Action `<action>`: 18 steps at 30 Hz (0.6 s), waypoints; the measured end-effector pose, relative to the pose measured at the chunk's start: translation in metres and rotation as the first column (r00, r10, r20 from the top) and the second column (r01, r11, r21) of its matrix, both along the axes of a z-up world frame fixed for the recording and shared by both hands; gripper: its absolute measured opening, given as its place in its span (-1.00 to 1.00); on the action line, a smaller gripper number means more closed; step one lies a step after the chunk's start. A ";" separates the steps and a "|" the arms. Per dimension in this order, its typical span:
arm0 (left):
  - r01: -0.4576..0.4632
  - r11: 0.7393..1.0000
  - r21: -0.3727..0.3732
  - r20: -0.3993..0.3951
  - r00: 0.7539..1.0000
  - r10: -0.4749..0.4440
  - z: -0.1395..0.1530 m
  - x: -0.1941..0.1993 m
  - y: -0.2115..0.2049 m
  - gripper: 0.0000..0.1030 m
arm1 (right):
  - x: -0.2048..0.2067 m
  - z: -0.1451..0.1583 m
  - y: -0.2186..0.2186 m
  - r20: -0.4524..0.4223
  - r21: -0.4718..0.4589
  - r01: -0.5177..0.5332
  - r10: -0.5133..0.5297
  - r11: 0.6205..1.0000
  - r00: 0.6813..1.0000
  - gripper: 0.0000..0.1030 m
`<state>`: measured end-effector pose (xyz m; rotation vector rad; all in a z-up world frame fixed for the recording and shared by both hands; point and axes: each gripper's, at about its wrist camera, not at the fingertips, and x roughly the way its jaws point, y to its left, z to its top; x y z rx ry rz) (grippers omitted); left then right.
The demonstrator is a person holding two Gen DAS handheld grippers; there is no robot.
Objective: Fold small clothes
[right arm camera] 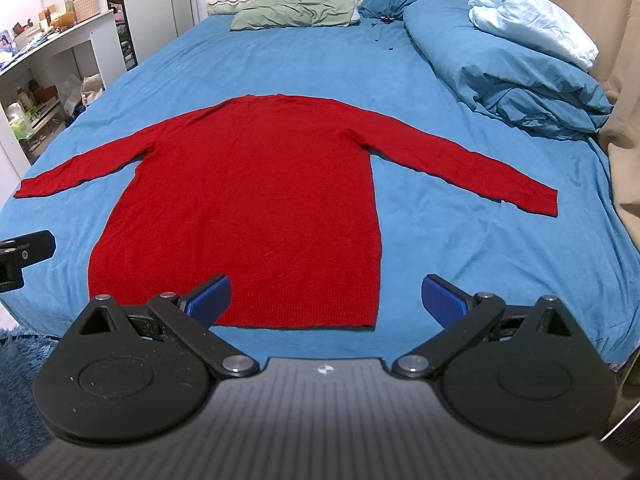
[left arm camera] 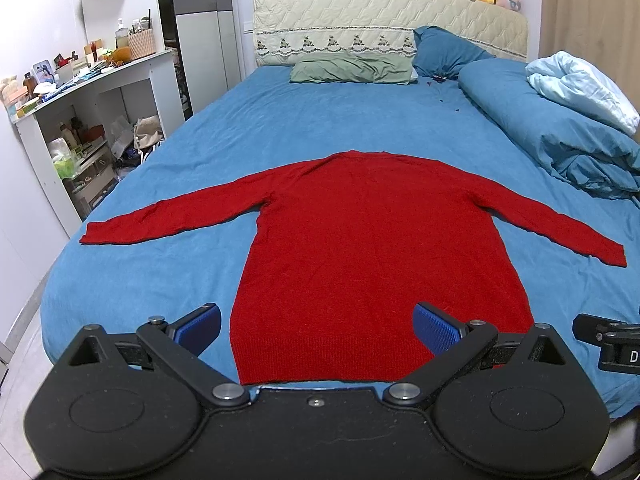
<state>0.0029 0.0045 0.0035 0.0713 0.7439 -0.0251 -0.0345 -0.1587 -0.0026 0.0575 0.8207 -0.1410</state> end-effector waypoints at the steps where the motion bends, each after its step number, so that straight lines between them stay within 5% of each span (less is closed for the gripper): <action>1: 0.000 1.000 0.000 0.000 1.000 0.000 0.000 0.000 0.000 1.00 | 0.000 0.000 0.000 0.000 -0.001 0.000 0.000 1.000 1.000 1.00; 18: -0.007 1.000 -0.007 -0.003 1.000 0.007 0.001 0.002 0.001 1.00 | 0.001 -0.001 0.000 0.002 0.001 -0.007 0.007 1.000 1.000 1.00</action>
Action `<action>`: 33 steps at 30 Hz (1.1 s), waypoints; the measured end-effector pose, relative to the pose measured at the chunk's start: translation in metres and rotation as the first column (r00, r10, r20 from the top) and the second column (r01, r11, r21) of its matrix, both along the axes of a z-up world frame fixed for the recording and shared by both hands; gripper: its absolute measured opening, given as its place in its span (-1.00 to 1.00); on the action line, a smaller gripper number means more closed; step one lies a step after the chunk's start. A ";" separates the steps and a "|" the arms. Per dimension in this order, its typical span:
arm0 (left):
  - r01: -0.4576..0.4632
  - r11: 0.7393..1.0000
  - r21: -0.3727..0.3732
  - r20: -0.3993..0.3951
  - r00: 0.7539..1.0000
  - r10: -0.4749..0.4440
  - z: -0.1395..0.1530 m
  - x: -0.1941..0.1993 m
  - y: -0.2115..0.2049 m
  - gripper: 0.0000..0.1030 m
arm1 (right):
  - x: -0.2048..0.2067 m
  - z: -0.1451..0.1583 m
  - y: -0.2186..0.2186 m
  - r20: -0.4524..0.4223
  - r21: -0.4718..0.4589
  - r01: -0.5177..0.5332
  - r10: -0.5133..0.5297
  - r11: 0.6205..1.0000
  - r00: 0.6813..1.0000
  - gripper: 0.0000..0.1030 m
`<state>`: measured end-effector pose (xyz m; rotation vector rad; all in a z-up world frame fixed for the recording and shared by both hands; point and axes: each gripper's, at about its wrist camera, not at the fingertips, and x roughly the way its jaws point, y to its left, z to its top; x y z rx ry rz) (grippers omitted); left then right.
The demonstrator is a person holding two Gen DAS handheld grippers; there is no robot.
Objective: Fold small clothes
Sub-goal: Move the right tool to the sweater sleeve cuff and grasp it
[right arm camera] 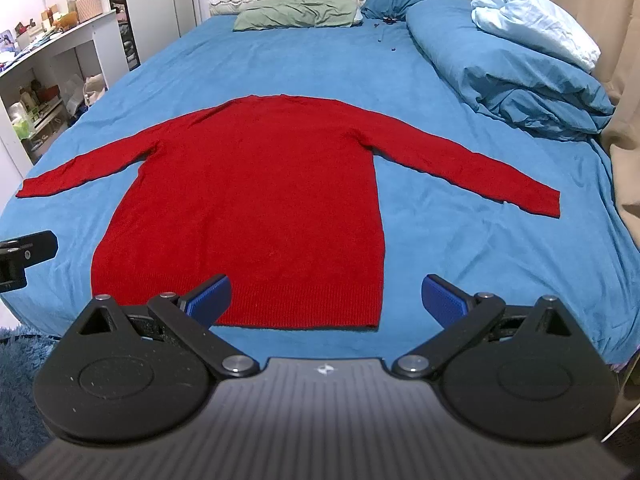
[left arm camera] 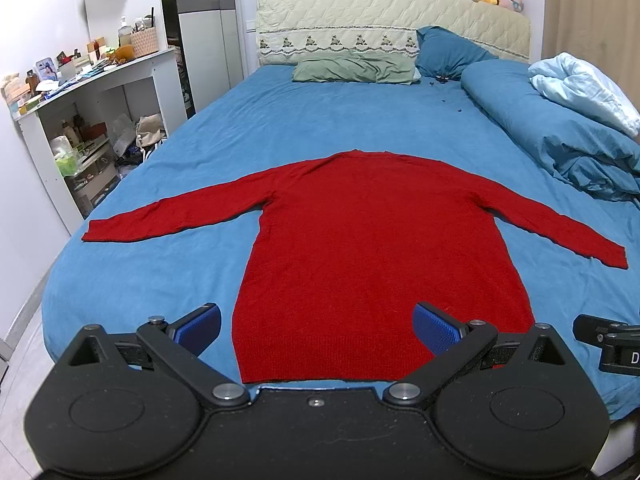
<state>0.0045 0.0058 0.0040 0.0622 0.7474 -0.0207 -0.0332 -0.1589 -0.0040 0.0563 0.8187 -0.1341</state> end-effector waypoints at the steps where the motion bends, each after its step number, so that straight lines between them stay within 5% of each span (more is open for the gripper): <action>1: 0.000 1.000 0.000 0.000 1.000 0.000 0.000 0.000 0.000 1.00 | 0.000 0.000 0.000 0.001 0.000 0.000 0.000 1.000 1.000 1.00; 19: 0.017 1.000 -0.024 0.041 0.999 -0.016 0.016 0.015 -0.005 1.00 | 0.004 0.014 -0.006 0.039 0.020 0.017 -0.018 1.000 0.999 1.00; 26: 0.114 0.993 -0.002 0.148 0.983 -0.112 0.047 0.089 -0.048 1.00 | 0.043 0.032 -0.061 0.107 0.039 0.169 -0.172 0.985 0.979 1.00; 33: 0.223 0.975 -0.011 0.191 0.957 -0.217 0.034 0.200 -0.095 1.00 | 0.094 0.017 -0.151 0.120 0.103 0.409 -0.420 0.907 0.900 1.00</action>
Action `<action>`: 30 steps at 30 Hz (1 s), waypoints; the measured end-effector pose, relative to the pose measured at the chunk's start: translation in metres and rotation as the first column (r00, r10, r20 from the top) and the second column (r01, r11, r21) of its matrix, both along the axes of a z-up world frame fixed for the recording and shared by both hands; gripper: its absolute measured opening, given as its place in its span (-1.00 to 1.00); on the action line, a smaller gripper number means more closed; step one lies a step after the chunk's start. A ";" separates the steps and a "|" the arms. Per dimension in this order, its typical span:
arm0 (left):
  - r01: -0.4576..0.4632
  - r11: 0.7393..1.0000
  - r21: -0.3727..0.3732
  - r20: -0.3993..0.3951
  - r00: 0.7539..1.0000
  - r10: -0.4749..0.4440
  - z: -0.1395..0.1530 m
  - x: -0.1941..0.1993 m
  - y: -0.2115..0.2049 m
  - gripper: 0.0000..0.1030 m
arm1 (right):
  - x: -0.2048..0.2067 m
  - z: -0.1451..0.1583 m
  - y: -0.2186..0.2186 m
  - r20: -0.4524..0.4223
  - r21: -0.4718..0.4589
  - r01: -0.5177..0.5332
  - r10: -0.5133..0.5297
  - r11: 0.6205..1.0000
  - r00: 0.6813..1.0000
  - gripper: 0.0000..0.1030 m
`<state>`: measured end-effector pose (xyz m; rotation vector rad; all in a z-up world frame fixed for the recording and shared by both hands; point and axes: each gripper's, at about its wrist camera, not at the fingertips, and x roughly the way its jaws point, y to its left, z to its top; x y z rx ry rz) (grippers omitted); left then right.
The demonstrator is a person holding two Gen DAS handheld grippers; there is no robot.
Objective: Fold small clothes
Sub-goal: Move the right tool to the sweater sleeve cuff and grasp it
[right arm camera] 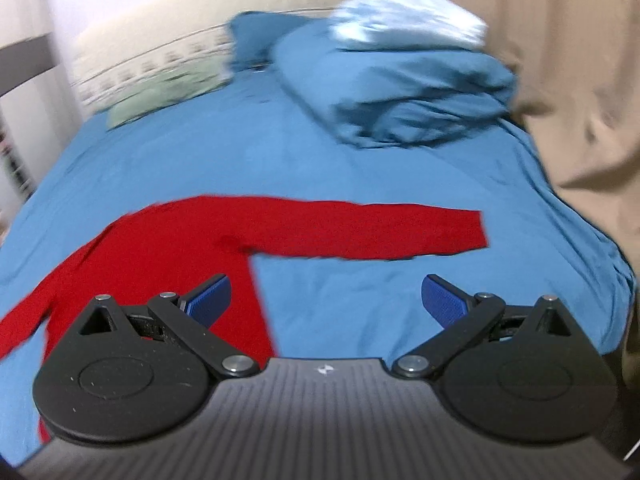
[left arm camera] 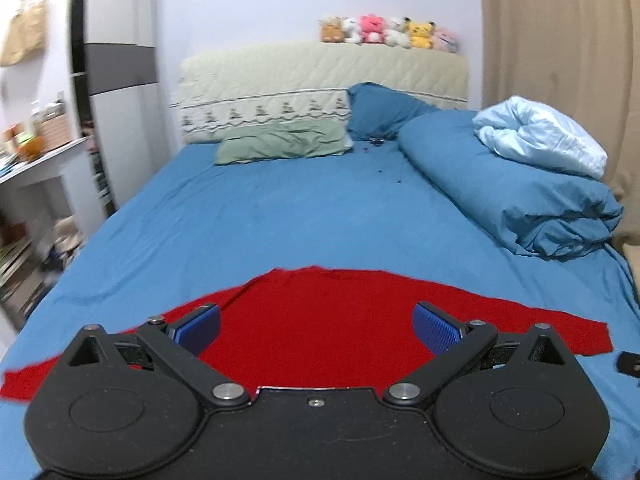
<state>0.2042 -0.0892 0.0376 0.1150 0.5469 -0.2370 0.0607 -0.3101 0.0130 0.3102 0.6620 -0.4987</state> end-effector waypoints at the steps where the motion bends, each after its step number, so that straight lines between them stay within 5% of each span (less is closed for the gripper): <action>1: 0.011 1.000 0.006 -0.002 1.000 -0.011 -0.007 0.019 -0.008 1.00 | 0.007 -0.007 -0.015 0.002 0.008 0.040 -0.040 0.999 0.999 1.00; 9: 0.095 0.995 0.031 -0.074 0.993 -0.093 -0.075 0.127 -0.046 1.00 | 0.046 -0.094 -0.106 0.023 0.079 0.260 -0.262 0.962 0.965 1.00; 19: 0.204 0.978 0.039 -0.192 0.962 -0.193 -0.184 0.211 -0.081 1.00 | 0.087 -0.206 -0.173 0.048 0.141 0.386 -0.396 0.911 0.917 1.00; 24: 0.180 0.983 0.021 -0.264 0.950 -0.168 -0.224 0.238 -0.087 1.00 | 0.100 -0.235 -0.186 0.105 0.169 0.419 -0.439 0.892 0.893 0.83; 30: 0.124 0.992 -0.022 -0.276 0.953 -0.125 -0.240 0.254 -0.084 1.00 | 0.114 -0.237 -0.197 0.141 0.164 0.440 -0.463 0.883 0.875 0.29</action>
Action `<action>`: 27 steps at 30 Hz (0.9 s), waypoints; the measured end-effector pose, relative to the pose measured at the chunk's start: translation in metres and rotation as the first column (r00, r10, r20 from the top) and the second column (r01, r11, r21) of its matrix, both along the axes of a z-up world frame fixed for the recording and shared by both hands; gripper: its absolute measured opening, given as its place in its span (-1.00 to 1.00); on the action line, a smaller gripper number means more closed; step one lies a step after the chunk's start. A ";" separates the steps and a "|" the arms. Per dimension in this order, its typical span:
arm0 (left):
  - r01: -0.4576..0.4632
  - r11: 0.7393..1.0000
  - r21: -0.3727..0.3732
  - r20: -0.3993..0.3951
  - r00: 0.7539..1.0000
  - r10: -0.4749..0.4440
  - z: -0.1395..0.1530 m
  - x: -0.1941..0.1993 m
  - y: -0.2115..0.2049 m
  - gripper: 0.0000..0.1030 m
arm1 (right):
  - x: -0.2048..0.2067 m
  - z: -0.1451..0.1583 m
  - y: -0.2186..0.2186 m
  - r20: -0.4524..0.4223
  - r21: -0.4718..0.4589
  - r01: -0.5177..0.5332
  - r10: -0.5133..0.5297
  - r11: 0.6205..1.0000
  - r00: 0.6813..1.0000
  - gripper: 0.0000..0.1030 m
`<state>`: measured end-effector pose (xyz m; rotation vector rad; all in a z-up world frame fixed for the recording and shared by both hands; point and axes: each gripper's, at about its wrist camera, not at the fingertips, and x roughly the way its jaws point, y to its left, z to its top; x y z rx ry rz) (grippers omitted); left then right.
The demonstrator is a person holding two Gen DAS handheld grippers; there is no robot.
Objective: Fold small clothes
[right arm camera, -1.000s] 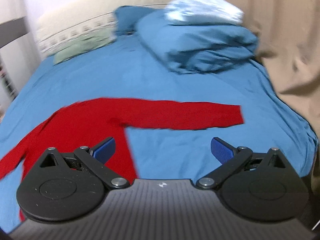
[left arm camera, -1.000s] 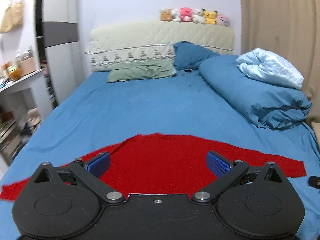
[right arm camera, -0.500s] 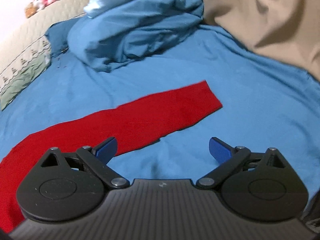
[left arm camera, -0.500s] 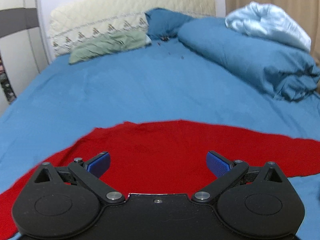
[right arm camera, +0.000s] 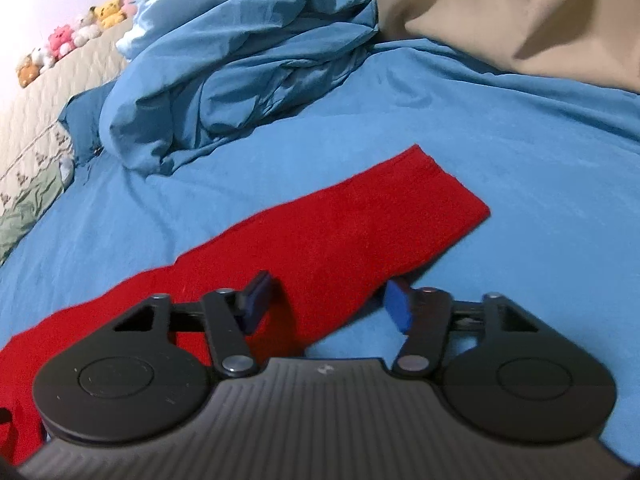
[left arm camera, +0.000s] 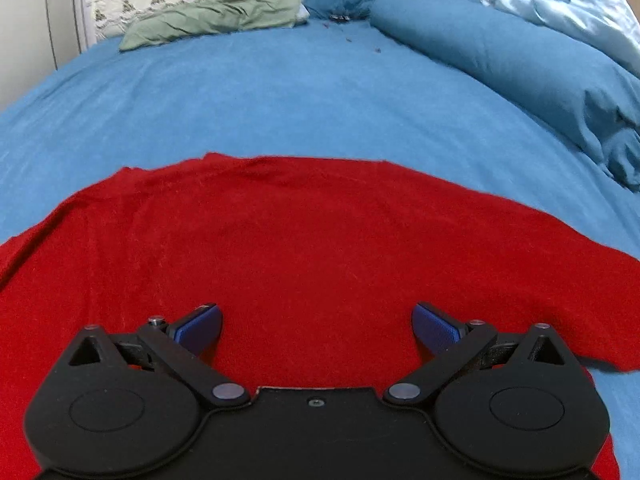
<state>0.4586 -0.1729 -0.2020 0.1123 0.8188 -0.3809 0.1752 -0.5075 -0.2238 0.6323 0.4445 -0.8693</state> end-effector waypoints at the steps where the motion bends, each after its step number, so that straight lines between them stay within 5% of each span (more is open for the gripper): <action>1: -0.004 1.000 0.001 -0.007 1.000 0.004 -0.001 0.002 -0.001 1.00 | 0.001 0.000 -0.001 0.001 0.000 0.009 -0.009 1.000 1.000 0.11; 4: -0.011 1.000 -0.003 -0.020 1.000 0.011 0.000 0.004 0.001 1.00 | 0.006 0.004 -0.002 0.000 -0.003 0.026 -0.026 1.000 1.000 -0.47; 11: -0.046 0.999 -0.014 -0.025 0.999 0.045 0.026 0.018 0.026 1.00 | 0.044 0.056 0.021 0.061 -0.071 -0.088 0.092 0.994 0.994 -0.53; 15: -0.176 0.983 -0.048 0.039 0.983 0.178 0.060 0.018 0.073 1.00 | 0.094 0.112 0.071 0.174 -0.139 -0.295 0.316 0.945 0.933 -0.53; 18: -0.199 0.977 -0.071 0.053 0.978 0.203 0.077 0.016 0.109 1.00 | 0.140 0.139 0.131 0.232 -0.192 -0.495 0.530 0.847 0.816 -0.53; 20: -0.247 0.967 -0.062 0.066 0.966 0.251 0.084 0.015 0.128 1.00 | 0.174 0.138 0.183 0.233 -0.206 -0.636 0.669 0.744 0.706 -0.53; 27: -0.266 0.961 -0.077 0.022 0.963 0.268 0.069 0.020 0.170 1.00 | 0.241 0.052 0.336 -0.044 -0.165 -0.882 0.890 0.442 0.454 -0.53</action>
